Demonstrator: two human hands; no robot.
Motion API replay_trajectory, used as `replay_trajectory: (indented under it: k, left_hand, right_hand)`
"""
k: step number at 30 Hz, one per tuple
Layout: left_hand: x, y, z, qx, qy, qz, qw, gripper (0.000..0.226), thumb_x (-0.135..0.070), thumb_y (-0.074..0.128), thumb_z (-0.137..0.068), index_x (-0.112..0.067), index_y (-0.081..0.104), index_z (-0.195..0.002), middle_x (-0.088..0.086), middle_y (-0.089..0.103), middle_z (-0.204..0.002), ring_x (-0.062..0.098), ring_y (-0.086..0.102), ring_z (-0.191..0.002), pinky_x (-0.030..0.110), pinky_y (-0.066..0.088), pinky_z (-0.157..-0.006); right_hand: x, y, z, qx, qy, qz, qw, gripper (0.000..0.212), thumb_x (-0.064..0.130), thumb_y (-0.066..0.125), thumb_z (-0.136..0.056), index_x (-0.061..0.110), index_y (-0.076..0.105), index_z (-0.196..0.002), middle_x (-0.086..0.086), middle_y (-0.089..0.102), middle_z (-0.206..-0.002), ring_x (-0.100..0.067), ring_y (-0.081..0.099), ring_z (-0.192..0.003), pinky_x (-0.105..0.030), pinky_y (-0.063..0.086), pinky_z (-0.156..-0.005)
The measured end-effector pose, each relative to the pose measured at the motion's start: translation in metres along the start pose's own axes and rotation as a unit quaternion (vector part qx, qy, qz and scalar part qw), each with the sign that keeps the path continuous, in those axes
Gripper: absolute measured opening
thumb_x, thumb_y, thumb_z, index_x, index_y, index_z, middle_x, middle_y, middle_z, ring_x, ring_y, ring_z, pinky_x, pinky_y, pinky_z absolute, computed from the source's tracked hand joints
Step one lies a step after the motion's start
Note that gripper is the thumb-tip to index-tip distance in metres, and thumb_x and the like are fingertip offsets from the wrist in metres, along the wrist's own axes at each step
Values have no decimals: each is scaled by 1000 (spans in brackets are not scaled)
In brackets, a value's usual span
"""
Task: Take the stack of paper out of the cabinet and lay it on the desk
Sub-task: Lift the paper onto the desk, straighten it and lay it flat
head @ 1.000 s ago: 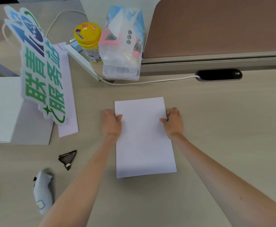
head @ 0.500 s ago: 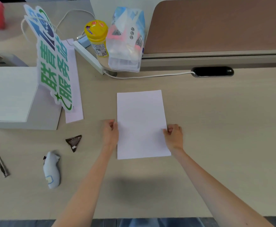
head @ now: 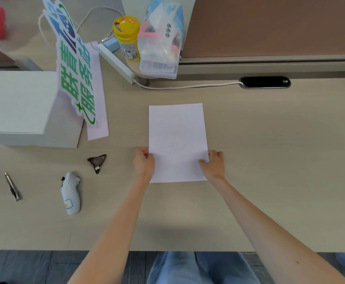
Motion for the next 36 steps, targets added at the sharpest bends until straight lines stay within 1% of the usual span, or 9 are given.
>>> replay_trajectory:
  k: [7,10,12,15,18,20,23,29,36]
  left_hand:
    - [-1,-3,7,9,19,-7,1000,35,6,41,-83,0,52,-116,5,57,-101,21,54,-93,28,42,-79]
    - [-6,-5,3,16,42,-59,997,33,6,39,-83,-1,53,-113,10,59,-103,25,55,-94,29,40,-75]
    - [-12,-1,2,-3,106,-130,986,35,5,40,-83,-3,53,-114,14,57,-113,30,54,-104,34,43,-80]
    - [-19,18,0,-27,263,-270,926,39,-3,43,-88,-7,49,-126,12,49,-137,30,46,-126,40,42,-99]
    - [-20,38,-8,10,389,-389,835,53,-19,34,-97,-9,29,-149,9,21,-161,24,20,-149,38,22,-120]
    - [-15,48,-19,41,423,-440,791,57,-26,27,-100,-9,16,-153,8,10,-163,22,8,-151,39,10,-123]
    - [-9,56,-27,57,438,-473,762,57,-28,25,-100,-5,17,-152,11,13,-162,24,12,-151,40,9,-121]
    - [5,64,-36,85,418,-490,760,57,-29,18,-101,-6,12,-153,10,9,-163,22,7,-151,43,14,-122]
    - [9,66,-38,84,421,-486,761,57,-28,17,-101,-9,8,-154,7,4,-164,20,2,-152,42,10,-123]
  right_hand:
    - [-2,-3,0,9,-5,6,1000,40,10,53,-83,2,50,-123,-10,40,-130,-27,52,-113,-27,42,-84]
    - [1,-6,-2,-11,-12,15,1000,31,8,50,-82,4,51,-113,-10,43,-125,-29,54,-108,-31,44,-77]
    - [7,-7,-3,-39,-43,58,997,31,9,51,-83,4,48,-113,-10,43,-125,-30,51,-110,-32,45,-75]
    - [18,-2,-11,-72,-145,166,973,44,15,50,-88,5,42,-131,-11,40,-138,-30,42,-127,-41,46,-94]
    - [25,12,-22,-59,-248,252,934,59,20,41,-95,6,22,-149,-11,20,-159,-27,19,-147,-38,24,-119]
    - [25,21,-32,-43,-292,292,910,60,23,36,-98,8,14,-152,-9,9,-162,-23,9,-150,-36,13,-122]
    - [21,28,-43,-23,-311,324,893,60,29,32,-98,11,13,-152,-7,7,-162,-21,6,-150,-35,6,-122]
    - [10,35,-54,-12,-321,358,877,60,37,22,-99,13,10,-153,-6,5,-163,-21,4,-151,-37,7,-122]
    - [6,39,-57,-28,-326,352,877,60,39,22,-101,13,10,-153,-6,5,-163,-20,2,-151,-38,12,-123]
Point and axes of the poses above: each hand's wrist, its own z-axis away from the middle knuckle, its own y-axis out of the palm, x = y × z, the point moved 2 cm from there along -z, towards the middle knuckle
